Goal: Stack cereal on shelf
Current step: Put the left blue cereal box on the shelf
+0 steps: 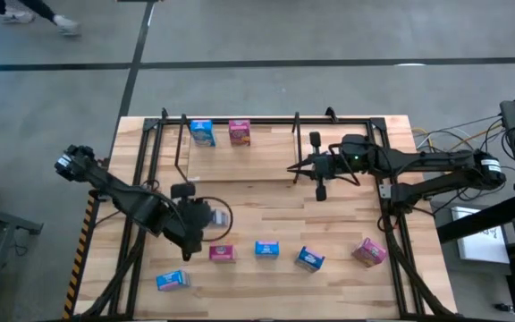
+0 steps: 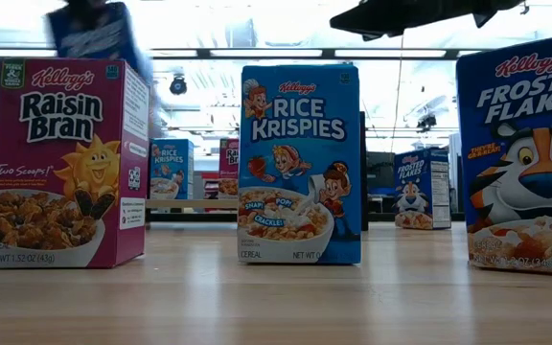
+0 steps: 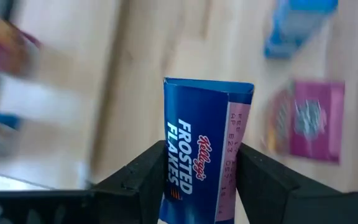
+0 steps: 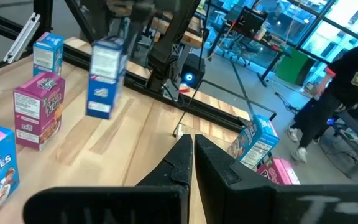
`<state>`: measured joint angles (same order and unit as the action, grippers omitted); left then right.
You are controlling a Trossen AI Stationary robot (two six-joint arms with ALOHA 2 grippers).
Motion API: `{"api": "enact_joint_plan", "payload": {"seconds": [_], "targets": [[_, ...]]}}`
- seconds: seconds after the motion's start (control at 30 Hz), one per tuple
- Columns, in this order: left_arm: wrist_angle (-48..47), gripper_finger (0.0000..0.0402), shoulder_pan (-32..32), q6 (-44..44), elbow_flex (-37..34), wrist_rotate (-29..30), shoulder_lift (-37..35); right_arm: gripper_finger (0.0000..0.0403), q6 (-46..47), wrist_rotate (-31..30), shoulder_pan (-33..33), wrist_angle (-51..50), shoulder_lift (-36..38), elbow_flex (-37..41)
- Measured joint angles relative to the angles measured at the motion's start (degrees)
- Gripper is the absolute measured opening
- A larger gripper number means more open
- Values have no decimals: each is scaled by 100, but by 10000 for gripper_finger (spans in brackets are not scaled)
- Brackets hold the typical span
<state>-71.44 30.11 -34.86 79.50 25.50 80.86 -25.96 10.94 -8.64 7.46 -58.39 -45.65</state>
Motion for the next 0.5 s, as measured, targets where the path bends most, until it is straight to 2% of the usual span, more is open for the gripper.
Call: {"api": "enact_joint_plan", "payload": {"seconds": [0.13, 0.23, 0.5], "targets": [[-12, 158, -362, 779, 585, 469, -2, 9, 110, 2, 8, -75, 133, 37], [116, 158, -797, 1491, 891, 554, -4, 9, 180, 4, 15, -369, 216, 44], [1245, 158, -2160, 3469, 946, 512, -4, 9, 363, 102, 15, -482, 315, 138]]}}
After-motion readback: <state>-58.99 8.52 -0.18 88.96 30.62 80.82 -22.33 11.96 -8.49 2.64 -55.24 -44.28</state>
